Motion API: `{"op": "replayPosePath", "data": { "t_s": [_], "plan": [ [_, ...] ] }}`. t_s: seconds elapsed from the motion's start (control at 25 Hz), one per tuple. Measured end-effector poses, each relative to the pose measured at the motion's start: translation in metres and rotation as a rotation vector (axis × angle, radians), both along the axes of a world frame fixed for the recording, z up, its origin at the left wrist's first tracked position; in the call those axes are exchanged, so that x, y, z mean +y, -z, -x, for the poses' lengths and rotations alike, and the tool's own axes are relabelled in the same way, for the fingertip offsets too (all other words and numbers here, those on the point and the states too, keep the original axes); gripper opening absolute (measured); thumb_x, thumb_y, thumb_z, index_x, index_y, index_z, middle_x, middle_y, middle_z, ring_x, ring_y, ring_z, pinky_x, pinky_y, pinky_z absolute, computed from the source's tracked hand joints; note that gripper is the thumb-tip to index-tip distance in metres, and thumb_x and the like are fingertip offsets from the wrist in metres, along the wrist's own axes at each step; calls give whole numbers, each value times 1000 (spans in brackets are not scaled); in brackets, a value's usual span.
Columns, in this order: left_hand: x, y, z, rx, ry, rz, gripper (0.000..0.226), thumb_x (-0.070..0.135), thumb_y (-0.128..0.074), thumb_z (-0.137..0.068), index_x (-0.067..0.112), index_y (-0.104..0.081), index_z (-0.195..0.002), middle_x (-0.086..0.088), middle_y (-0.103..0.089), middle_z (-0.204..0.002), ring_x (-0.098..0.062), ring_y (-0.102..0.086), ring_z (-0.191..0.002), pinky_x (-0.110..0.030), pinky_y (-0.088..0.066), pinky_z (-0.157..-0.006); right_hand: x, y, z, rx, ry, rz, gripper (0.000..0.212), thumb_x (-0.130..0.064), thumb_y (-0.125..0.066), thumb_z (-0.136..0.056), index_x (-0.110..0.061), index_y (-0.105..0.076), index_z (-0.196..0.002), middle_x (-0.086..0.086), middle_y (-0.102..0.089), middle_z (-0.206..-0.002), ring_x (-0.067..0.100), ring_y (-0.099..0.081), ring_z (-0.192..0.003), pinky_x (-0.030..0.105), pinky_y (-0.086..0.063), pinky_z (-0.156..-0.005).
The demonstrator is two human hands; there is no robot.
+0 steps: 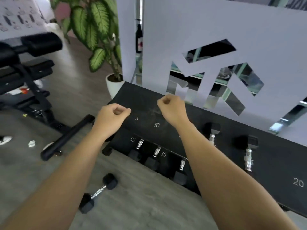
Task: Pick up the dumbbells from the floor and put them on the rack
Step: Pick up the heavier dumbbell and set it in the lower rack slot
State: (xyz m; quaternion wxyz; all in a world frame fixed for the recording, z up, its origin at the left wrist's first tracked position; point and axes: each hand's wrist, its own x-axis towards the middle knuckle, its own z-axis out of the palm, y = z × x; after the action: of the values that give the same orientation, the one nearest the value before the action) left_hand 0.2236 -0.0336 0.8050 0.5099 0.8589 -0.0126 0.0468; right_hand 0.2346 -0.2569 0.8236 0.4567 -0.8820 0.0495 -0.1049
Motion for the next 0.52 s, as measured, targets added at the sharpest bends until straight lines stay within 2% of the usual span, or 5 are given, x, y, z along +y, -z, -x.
{"op": "replayPosePath", "data": {
  "t_s": [0.2, 0.32, 0.44, 0.52],
  "plan": [
    [164, 19, 29, 8, -122, -3, 14, 46, -68, -80, 33, -69, -76, 18, -68, -75, 10, -61, -73, -17, -42, -65, 174, 32, -4, 53, -77, -79, 13, -29, -59, -88, -25, -71, -84, -13, -70, -84, 6, -64, -79, 23, -46, -64],
    [249, 33, 25, 53, -118, -79, 15, 44, -69, -82, 29, -72, -81, 18, -67, -78, 12, -58, -75, -9, -39, -61, 263, 59, -12, 67, -136, -77, 14, -27, -61, -86, -22, -73, -80, -12, -70, -78, 3, -63, -75, 21, -45, -64],
    [284, 40, -2, 87, -40, -119, 16, 38, -70, -83, 22, -73, -84, 17, -66, -78, 20, -55, -69, -2, -38, -57, 301, 74, -26, 100, -105, -115, 15, -24, -60, -85, -19, -71, -76, -12, -68, -74, 1, -60, -72, 16, -41, -63],
    [288, 42, -28, 104, 17, -145, 16, 39, -70, -84, 23, -73, -87, 16, -68, -81, 16, -57, -72, -4, -38, -60, 304, 77, -45, 106, -73, -109, 15, -23, -61, -86, -21, -70, -74, -13, -67, -72, -1, -60, -71, 13, -39, -62]
  ]
}}
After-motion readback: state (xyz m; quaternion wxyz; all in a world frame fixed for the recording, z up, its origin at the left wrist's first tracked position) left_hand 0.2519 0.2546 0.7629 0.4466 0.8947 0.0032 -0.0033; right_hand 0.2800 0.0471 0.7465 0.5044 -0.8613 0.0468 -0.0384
